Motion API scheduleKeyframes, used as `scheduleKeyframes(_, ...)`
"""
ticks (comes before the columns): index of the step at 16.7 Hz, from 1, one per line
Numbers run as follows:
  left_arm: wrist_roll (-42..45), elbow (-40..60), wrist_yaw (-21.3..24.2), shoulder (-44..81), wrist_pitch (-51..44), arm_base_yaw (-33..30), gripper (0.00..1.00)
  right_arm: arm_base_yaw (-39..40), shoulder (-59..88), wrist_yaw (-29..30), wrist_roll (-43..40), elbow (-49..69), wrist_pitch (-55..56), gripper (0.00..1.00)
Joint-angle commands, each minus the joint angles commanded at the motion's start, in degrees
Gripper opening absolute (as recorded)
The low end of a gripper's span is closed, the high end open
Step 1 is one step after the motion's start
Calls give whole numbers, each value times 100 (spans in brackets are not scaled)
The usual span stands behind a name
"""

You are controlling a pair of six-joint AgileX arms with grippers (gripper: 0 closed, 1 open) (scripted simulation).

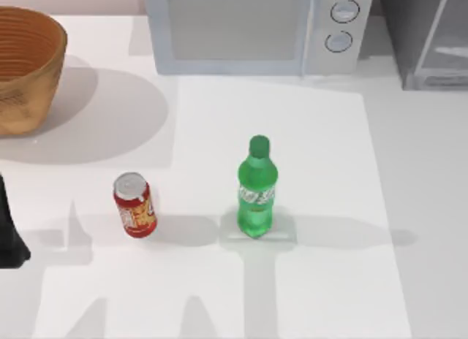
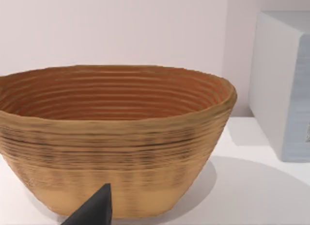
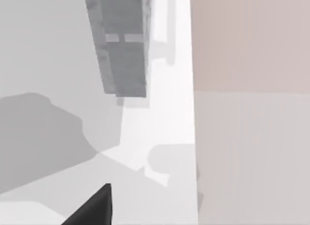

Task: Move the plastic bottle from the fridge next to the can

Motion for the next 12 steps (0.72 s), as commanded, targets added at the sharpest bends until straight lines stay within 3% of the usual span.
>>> scheduleKeyframes(6, 0, 0, 0, 0, 0, 0, 100, 452, -2, 93, 596, -20, 563, 100)
scheduleKeyframes(12, 0, 0, 0, 0, 0, 0, 100, 2025, 45, 455, 3162, -49, 2650, 100)
